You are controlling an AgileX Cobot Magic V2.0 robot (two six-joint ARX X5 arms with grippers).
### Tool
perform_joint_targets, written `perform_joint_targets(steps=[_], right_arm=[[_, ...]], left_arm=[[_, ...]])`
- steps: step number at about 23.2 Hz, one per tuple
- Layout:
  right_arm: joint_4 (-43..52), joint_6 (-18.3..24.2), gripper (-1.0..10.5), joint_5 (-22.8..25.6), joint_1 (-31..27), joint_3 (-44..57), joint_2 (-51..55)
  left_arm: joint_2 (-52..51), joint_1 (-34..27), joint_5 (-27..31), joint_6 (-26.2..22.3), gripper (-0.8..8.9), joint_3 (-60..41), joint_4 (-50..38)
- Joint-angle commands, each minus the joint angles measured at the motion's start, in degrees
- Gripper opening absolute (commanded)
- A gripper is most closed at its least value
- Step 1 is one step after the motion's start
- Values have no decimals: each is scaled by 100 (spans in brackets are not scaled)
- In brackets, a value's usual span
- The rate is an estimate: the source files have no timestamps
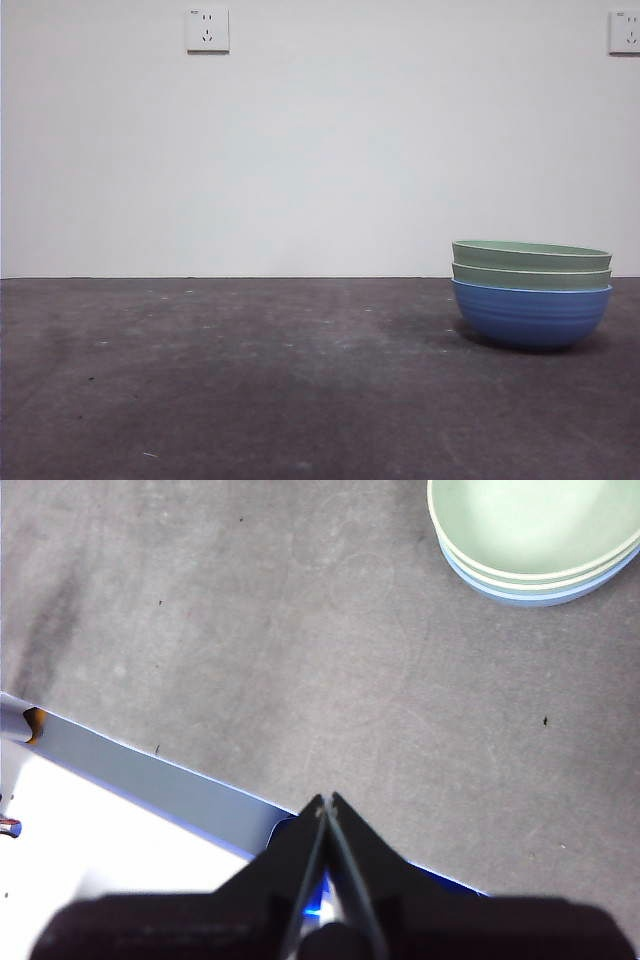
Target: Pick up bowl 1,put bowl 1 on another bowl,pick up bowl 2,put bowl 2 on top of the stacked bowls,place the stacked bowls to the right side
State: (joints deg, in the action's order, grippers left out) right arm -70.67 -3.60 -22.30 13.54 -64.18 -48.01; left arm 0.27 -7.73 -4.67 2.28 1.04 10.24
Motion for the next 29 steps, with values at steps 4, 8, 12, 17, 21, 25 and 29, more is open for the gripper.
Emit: perform_joint_targets(steps=[4,8,12,17,21,25,29], right_arm=[[13,52,3,13,11,35,7],[13,52,3,13,11,35,7],[13,52,3,13,11,35,7],[109,269,3,31,9,35,7],[863,372,3,74,-44,37,35],[2057,396,3,122,-205,175,315],[3305,367,3,125,-466,828,876]], left_arm=[[-15,-17,11,70,-4,-87,-26],[-15,-17,11,70,-3,-87,-26],[-15,-17,13,70,-4,-87,-26],[-15,-20,11,72,-4,-87,-26],[-15,-17,11,70,-3,-87,-26],[-15,-17,11,72,-4,-87,-26],[-15,-17,11,72,-4,-87,-26]])
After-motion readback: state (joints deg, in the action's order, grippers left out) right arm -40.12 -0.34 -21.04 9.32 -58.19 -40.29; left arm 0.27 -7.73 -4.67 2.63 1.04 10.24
